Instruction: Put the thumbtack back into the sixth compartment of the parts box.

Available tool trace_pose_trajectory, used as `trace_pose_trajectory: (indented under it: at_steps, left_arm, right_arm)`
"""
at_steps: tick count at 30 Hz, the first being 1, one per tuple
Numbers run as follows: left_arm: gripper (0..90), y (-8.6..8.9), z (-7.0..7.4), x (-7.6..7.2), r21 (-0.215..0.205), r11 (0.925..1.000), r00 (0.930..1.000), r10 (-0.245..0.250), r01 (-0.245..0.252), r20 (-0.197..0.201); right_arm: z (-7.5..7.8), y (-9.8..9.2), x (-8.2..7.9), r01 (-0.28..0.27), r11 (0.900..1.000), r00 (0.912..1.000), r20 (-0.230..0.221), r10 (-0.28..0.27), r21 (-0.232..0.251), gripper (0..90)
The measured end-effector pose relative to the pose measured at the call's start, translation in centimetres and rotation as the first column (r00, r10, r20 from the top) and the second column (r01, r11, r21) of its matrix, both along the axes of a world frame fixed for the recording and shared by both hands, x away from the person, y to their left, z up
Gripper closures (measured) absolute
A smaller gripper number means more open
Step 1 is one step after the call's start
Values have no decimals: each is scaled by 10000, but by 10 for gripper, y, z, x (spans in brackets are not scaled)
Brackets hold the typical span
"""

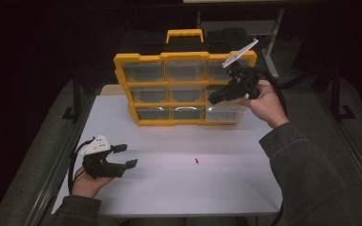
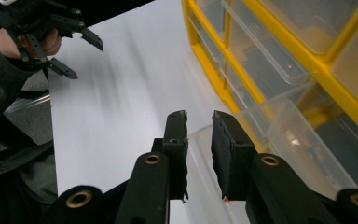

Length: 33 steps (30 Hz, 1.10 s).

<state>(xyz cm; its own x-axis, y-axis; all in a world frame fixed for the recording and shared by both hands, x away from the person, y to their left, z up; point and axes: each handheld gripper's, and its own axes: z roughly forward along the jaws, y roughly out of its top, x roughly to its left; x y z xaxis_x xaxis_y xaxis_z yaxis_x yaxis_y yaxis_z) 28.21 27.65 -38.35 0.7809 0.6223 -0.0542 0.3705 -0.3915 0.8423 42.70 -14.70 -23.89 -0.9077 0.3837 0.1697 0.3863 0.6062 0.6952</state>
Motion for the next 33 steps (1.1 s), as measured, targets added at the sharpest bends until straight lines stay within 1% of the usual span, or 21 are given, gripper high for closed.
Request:
trace_pose_trajectory:
  at_steps: [2, 3, 5, 6, 7, 8, 9, 10, 12, 14, 18, 20, 22, 23, 25, 27, 30, 31, 32, 33]
  left_arm:
    - [280, 0, 0, 0, 42, 10000, 10000, -29, 28, 66]
    - [280, 0, 0, 0, 48, 10000, 10000, -38, 37, 87]
    - [280, 1, 2, 0, 75, 10000, 10000, -42, 41, 84]
    - [280, 1, 1, 0, 20, 10000, 10000, -17, 17, 36]
    - [280, 1, 1, 0, -11, 10000, 10000, 4, -4, -5]
    - [280, 1, 0, 0, 29, 10000, 10000, -21, 21, 19]
    - [280, 0, 0, 0, 40, 10000, 10000, -12, 12, -5]
    - [280, 0, 0, 0, 28, 10000, 10000, -1, 1, -37]
    - [280, 0, 0, 0, 17, 10000, 10000, -9, 9, 24]
    - [280, 1, 1, 0, 28, 10000, 10000, -21, 21, 46]
    - [278, 0, 0, 0, 36, 10000, 10000, -27, 27, -17]
    - [278, 0, 0, 0, 64, 10000, 10000, -61, 61, 38]
    - [278, 0, 1, 0, 31, 10000, 10000, -50, 50, 68]
    - [278, 0, 1, 0, 5, 10000, 10000, -43, 43, 49]
    - [278, 1, 1, 1, 37, 10000, 10000, -26, 26, 17]
    - [278, 1, 0, 1, 61, 10000, 10000, -18, 18, -13]
    - [278, 1, 1, 0, 37, 10000, 10000, -33, 32, 53]
    - [277, 1, 1, 0, 2, 10000, 10000, -13, 13, 36]
    - [277, 1, 1, 0, -6, 10000, 10000, 0, 0, 24]
    - [278, 1, 1, 0, -6, 10000, 10000, 0, 0, 24]
  right_arm:
    - [1, 2, -2, -62, 10000, 10000, 14, 62, 7, 740]
    - [1, 6, -6, -176, 9998, 9998, 14, 176, -79, 737]
    - [2, 7, -8, -284, 9996, 9996, 85, 285, -83, 736]
    - [2, 11, -12, -353, 9992, 9993, 141, 356, -160, 735]
    - [2, 11, -12, -353, 9992, 9993, 141, 356, -160, 735]
    - [1, 12, -14, -439, 9989, 9988, 198, 442, -179, 733]
    - [1, 15, -17, -421, 9989, 9991, 6, 421, -201, 731]
    - [0, 16, -18, -460, 9984, 9988, 144, 464, -318, 731]
    - [-2, 20, -24, -522, 9980, 9985, 152, 527, -352, 730]
    - [-5, 23, -28, -656, 9969, 9973, 307, 670, -432, 728]
    - [-15, 30, -35, -860, 9950, 9959, 221, 873, -508, 725]
    - [-24, 35, -39, -932, 9938, 9955, 121, 941, -610, 720]
    - [-26, 35, -40, -940, 9938, 9955, 96, 947, -598, 719]
    - [-30, 35, -41, -1050, 9929, 9943, 148, 1060, -562, 718]
    - [-37, 36, -43, -1075, 9924, 9941, 42, 1080, -593, 713]
    - [-39, 37, -43, -1077, 9924, 9941, 17, 1080, -593, 711]
    - [-46, 39, -47, -1023, 9926, 9948, -90, 1019, -657, 687]
    - [-50, 40, -48, -1086, 9916, 9940, 77, 1094, -700, 676]
    - [-55, 43, -51, -1122, 9909, 9936, 72, 1131, -744, 675]
    - [-55, 43, -51, -1122, 9909, 9936, 72, 1131, -744, 675]
